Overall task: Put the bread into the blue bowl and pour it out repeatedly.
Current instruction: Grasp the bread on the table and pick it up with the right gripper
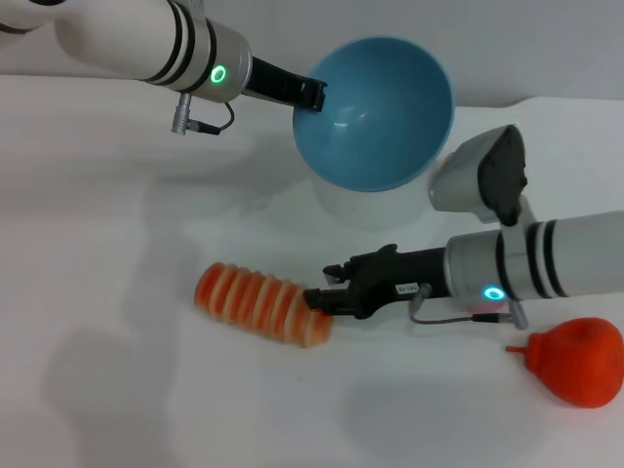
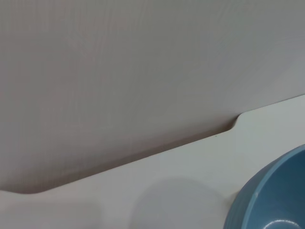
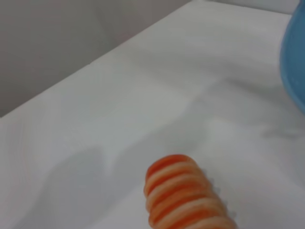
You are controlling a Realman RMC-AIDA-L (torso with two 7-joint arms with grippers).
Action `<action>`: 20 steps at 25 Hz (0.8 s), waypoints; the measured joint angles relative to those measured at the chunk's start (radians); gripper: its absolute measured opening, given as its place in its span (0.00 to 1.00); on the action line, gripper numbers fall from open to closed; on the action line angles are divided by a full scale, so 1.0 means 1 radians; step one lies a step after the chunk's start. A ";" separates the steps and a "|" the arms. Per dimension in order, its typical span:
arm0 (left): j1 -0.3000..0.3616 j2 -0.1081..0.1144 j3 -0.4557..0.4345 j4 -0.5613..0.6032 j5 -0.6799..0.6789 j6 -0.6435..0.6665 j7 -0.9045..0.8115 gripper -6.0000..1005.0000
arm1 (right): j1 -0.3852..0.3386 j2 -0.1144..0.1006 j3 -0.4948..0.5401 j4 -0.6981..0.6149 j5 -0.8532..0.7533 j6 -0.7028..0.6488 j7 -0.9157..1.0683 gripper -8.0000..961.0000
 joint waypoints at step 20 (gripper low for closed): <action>0.009 0.001 -0.003 0.015 0.000 -0.007 0.009 0.01 | 0.009 0.001 0.714 0.165 -0.756 0.289 -0.013 0.53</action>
